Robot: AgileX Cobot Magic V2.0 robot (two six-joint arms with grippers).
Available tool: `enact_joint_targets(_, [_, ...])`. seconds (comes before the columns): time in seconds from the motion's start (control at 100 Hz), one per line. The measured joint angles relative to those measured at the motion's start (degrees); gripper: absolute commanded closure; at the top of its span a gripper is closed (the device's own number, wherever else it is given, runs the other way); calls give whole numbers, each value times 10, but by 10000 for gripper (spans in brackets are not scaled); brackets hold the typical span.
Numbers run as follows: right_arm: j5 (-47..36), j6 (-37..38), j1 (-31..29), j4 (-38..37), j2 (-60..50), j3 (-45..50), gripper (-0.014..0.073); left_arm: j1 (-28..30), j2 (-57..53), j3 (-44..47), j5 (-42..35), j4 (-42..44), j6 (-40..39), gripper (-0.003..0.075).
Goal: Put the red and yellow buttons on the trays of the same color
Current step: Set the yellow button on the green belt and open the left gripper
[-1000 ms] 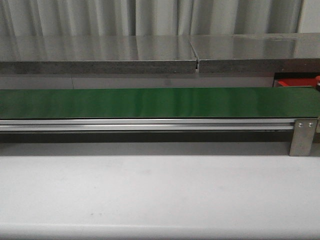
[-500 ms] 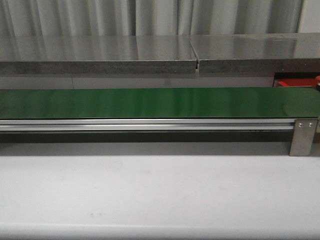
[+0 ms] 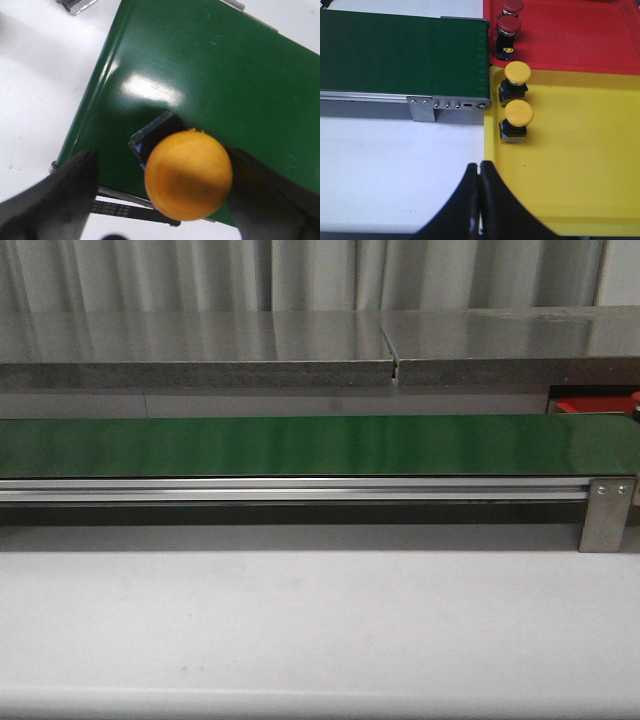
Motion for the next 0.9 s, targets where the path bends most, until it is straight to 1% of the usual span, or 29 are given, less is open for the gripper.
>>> enact_joint_targets(0.21, [0,0,0,0,0,0,710,0,-3,-21,2,-14,1,133])
enact_joint_targets(0.55, [0,0,0,0,0,0,710,3,-51,-65,16,-42,5,133])
enact_joint_targets(0.9, [0,0,0,0,0,0,710,64,-63,-67,27,-40,21,134])
